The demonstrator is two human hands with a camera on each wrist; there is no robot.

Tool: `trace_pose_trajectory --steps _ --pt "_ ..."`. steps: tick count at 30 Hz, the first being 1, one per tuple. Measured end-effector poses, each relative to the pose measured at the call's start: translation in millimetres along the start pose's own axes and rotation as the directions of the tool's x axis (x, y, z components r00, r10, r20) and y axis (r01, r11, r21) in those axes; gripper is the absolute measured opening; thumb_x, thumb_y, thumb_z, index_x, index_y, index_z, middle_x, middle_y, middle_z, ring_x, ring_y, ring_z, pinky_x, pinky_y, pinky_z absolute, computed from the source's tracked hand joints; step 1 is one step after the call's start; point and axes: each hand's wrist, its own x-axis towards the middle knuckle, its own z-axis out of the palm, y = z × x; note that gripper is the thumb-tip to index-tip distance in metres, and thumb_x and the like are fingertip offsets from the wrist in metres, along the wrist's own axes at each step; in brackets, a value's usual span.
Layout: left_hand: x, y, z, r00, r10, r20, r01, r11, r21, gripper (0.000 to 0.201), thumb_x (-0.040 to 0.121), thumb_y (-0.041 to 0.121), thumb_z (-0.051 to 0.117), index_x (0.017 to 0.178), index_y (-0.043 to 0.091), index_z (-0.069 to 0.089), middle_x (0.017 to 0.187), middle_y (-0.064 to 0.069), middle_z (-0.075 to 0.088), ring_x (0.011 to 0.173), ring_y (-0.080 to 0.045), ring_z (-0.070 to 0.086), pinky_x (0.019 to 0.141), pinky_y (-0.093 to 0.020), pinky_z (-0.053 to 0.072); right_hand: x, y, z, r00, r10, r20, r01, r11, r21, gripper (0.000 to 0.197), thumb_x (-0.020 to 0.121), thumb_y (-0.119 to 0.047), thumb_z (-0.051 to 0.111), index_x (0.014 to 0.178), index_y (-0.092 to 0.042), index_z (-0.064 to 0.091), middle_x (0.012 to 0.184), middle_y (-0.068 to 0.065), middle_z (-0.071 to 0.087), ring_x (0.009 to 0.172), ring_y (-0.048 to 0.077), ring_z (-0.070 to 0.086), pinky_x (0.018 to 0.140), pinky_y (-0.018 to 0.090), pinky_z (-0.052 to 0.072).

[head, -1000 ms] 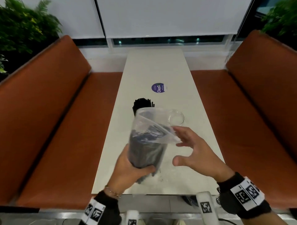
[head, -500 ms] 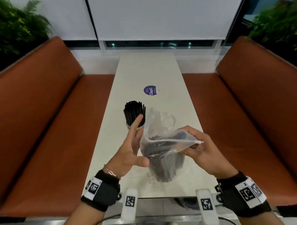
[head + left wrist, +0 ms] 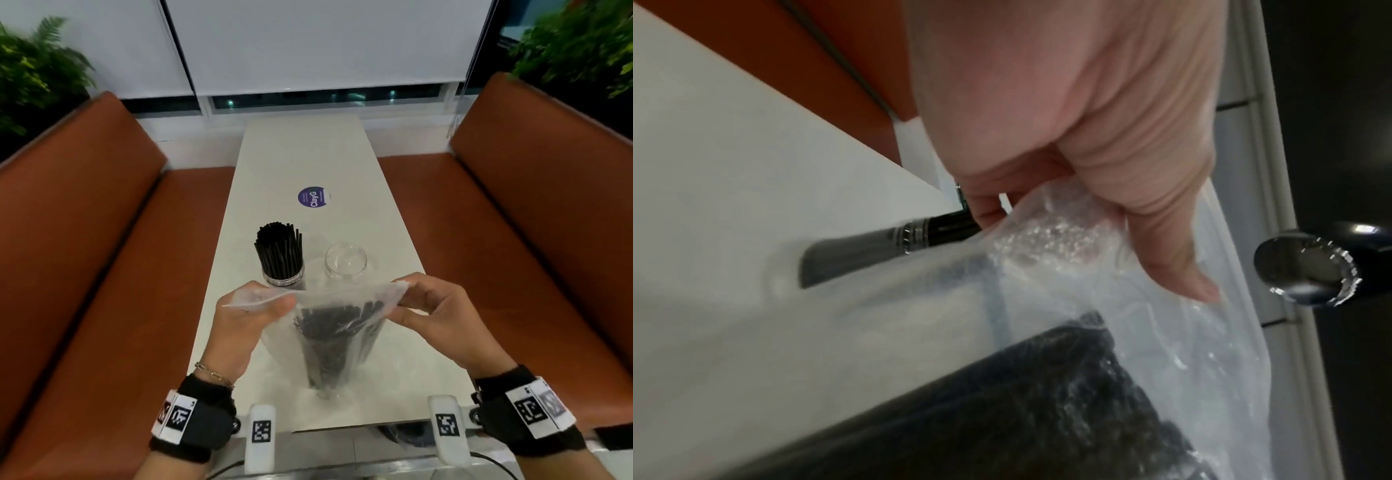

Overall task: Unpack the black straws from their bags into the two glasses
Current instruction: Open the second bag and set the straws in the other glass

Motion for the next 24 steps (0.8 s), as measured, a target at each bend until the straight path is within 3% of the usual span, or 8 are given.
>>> trace_pose_trajectory --steps 5,8,10,12,15,17,20,24 --pt "-4.7 -20.3 -7.9 0.986 -0.007 -0.17 0.032 0.989 0.145 0.023 0.06 0.027 0.096 0.079 0.023 0.085 0.084 -0.001 0.083 0.079 -0.02 0.074 0.076 -0.036 0.059 -3.9 8.5 2.3 0.989 0.145 0.022 -0.14 0.975 -0.171 0.017 0.079 -0.019 0.092 0.093 -0.024 0.085 0.101 -0.01 0.084 0.097 0.013 0.079 0.101 0.039 0.06" --pt "-9.4 -20.9 -27.3 0.989 -0.064 -0.13 0.084 0.984 0.155 0.05 0.061 0.028 0.1 0.107 0.033 0.081 0.103 0.001 0.079 0.106 -0.037 0.073 0.083 -0.033 0.06 -1.0 2.6 3.3 0.988 0.152 0.035 -0.146 0.978 -0.15 0.013 0.083 -0.018 0.088 0.094 -0.021 0.086 0.1 -0.01 0.084 0.095 0.011 0.079 0.098 0.032 0.061" --pt "-13.2 -8.3 -38.3 0.999 -0.02 -0.048 0.03 0.976 0.218 0.081 0.057 0.042 0.103 0.13 0.04 0.068 0.118 0.005 0.074 0.117 -0.027 0.07 0.093 -0.034 0.057 0.0 -0.7 3.7 0.992 0.123 0.025 -0.118 0.982 -0.146 0.013 0.086 -0.02 0.085 0.098 -0.02 0.087 0.101 -0.011 0.084 0.098 0.009 0.078 0.096 0.026 0.06" --pt "-14.0 17.8 -38.0 0.99 0.135 0.027 -0.135 0.909 0.393 0.087 0.06 0.059 0.092 0.14 0.041 0.06 0.13 0.013 0.071 0.124 -0.009 0.065 0.105 -0.035 0.05 -0.9 -1.9 3.5 0.996 0.084 0.021 -0.08 0.984 -0.159 0.013 0.088 -0.02 0.084 0.1 -0.021 0.087 0.102 -0.012 0.083 0.099 0.01 0.077 0.092 0.022 0.059" --pt "-12.5 54.5 -7.4 0.92 0.341 0.194 -0.372 0.602 0.707 0.062 0.074 0.072 0.076 0.128 0.044 0.069 0.128 0.027 0.07 0.125 0.001 0.06 0.109 -0.04 0.047 -1.5 -5.8 4.2 1.0 0.017 0.016 -0.014 0.984 -0.176 0.011 0.088 -0.017 0.084 0.098 -0.021 0.087 0.1 -0.013 0.084 0.095 0.009 0.077 0.085 0.018 0.059" --pt "-13.3 61.9 29.5 0.86 0.386 0.333 -0.489 0.437 0.755 0.047 0.077 0.075 0.072 0.115 0.048 0.076 0.118 0.027 0.073 0.12 -0.002 0.061 0.11 -0.046 0.043 -2.5 -9.3 5.4 1.0 -0.028 0.002 0.028 0.983 -0.183 0.011 0.085 -0.017 0.086 0.095 -0.022 0.088 0.096 -0.014 0.084 0.09 0.01 0.078 0.082 0.021 0.061" --pt "-12.8 41.1 77.9 0.777 0.394 0.491 -0.62 0.34 0.707 0.034 0.084 0.064 0.071 0.105 0.04 0.084 0.102 0.019 0.079 0.109 -0.009 0.065 0.109 -0.039 0.038 -2.8 -12.3 8.0 0.994 -0.104 -0.023 0.096 0.972 -0.214 0.013 0.078 -0.028 0.088 0.089 -0.022 0.088 0.089 -0.012 0.084 0.085 0.014 0.079 0.08 0.032 0.063" --pt "-14.6 23.6 99.4 0.736 0.481 0.477 -0.642 0.27 0.717 0.01 0.092 0.038 0.077 0.093 0.033 0.086 0.083 0.013 0.079 0.09 -0.014 0.066 0.099 -0.039 0.045 -2.1 -9.2 8.4 0.99 -0.118 -0.074 0.099 0.97 -0.223 0.013 0.074 -0.033 0.09 0.08 -0.022 0.087 0.082 -0.008 0.083 0.078 0.016 0.08 0.076 0.036 0.062"
